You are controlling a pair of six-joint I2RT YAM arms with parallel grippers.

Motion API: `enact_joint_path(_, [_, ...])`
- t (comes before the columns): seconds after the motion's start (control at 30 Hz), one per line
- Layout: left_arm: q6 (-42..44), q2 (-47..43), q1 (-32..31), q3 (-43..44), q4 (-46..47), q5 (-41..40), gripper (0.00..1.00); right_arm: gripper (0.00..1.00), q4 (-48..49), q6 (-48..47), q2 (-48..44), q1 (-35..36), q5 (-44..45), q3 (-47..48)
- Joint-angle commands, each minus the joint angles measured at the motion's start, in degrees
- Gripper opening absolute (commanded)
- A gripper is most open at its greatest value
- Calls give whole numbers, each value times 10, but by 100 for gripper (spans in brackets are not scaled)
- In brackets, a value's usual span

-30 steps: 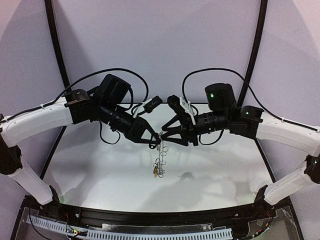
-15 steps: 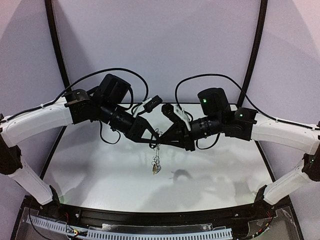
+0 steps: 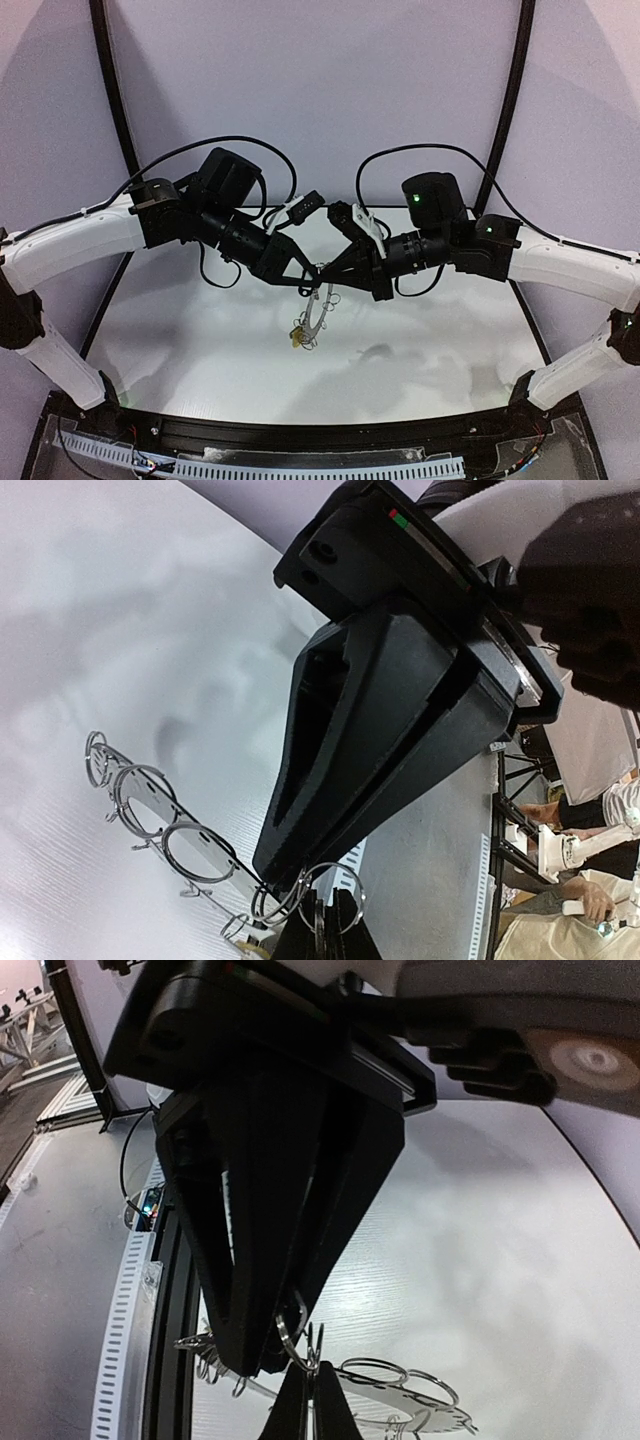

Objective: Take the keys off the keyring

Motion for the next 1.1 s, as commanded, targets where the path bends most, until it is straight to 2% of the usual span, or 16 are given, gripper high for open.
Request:
enact_joint_path(0.0, [-5, -9, 0, 0, 24, -1, 1, 0, 13, 0, -9, 8, -11, 3])
enact_joint_path(0.23, [1, -22, 0, -34, 37, -14, 1, 0, 51, 18, -41, 8, -7, -17])
enact_joint_path(0.43, [7, -45, 1, -89, 65, -60, 1, 0, 39, 8, -78, 8, -28, -22])
enact_joint_path(0.7, [18, -41, 2, -111, 65, -100, 3, 0, -25, -22, -86, 8, -51, 4])
enact_joint_path(0.77, [19, -38, 3, -112, 65, -101, 18, 0, -34, -25, -87, 8, -48, 7])
enact_joint_path(0.83, [18, -32, 5, -105, 62, -85, 46, 0, -49, -30, -86, 8, -34, 11])
enact_joint_path(0.9, [19, -33, 5, -102, 62, -74, 55, 0, -60, -34, -84, 8, -23, 14])
enact_joint_path(0.93, [21, -38, 5, -101, 60, -75, 64, 0, -67, -37, -84, 8, -20, 16])
enact_joint_path(1.07, [30, -57, 5, -97, 51, -109, 81, 0, -89, -46, -85, 8, -22, 25])
